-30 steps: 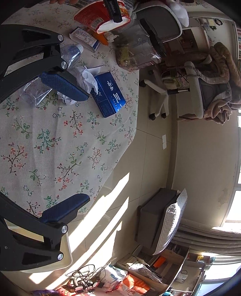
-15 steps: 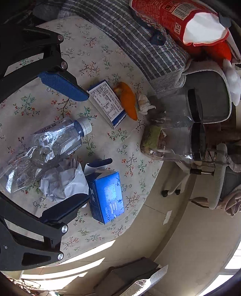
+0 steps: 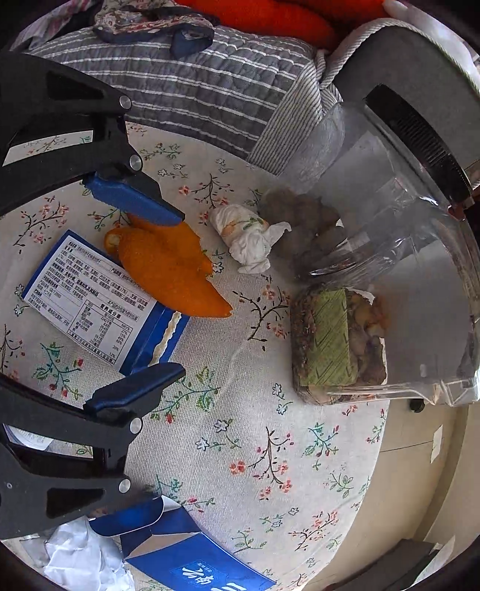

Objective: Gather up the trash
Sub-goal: 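Lift the red noodle cup with the left tool while the right tool grasps the orange peel, then carry noodle cup and orange peel to the white bin and open both tools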

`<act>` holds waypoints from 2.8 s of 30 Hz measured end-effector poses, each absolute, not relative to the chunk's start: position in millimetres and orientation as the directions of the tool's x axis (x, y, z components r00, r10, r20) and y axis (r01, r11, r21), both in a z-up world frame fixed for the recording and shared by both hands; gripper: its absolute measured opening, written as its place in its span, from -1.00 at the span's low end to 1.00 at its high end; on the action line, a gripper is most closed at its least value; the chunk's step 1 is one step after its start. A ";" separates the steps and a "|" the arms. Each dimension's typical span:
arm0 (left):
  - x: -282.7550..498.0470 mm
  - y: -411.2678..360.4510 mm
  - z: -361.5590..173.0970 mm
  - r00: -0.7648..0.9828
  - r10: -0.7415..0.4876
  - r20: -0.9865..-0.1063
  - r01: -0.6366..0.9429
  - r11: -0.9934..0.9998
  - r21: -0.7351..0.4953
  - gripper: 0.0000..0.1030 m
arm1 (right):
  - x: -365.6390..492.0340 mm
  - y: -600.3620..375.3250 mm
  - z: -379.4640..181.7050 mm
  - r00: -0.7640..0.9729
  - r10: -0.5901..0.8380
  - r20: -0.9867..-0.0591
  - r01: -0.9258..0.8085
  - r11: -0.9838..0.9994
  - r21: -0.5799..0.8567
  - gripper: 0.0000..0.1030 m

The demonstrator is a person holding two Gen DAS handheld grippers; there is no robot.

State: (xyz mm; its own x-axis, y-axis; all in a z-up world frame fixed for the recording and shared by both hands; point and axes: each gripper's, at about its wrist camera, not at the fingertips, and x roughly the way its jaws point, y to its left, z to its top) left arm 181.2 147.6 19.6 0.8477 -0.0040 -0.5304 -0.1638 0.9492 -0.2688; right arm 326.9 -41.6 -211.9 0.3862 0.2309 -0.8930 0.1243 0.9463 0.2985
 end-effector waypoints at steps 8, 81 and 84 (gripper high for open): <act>189.3 155.4 12.3 0.831 -0.008 -0.556 -0.181 0.942 -0.283 0.71 | 315.8 -37.6 -199.1 0.441 0.273 -0.855 0.078 0.937 0.340 -0.76; 54.8 -161.0 3.4 0.834 -0.334 -0.440 0.374 0.927 0.006 0.71 | -50.8 -395.8 -50.4 0.601 -0.398 -0.693 0.602 0.796 0.064 -0.85; 44.8 -177.7 -0.3 0.823 -0.354 -0.444 0.408 0.913 0.029 0.71 | -66.8 -412.4 -60.4 0.559 -0.404 -0.724 0.639 0.767 0.066 -0.84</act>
State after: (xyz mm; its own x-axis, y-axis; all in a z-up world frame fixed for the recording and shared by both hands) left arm 44.8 -177.7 -0.3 0.8233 -0.3538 -0.4438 0.4079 0.9126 0.0292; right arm -66.8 -412.4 -60.4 0.5592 -0.4039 -0.7240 0.6387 0.7666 0.0657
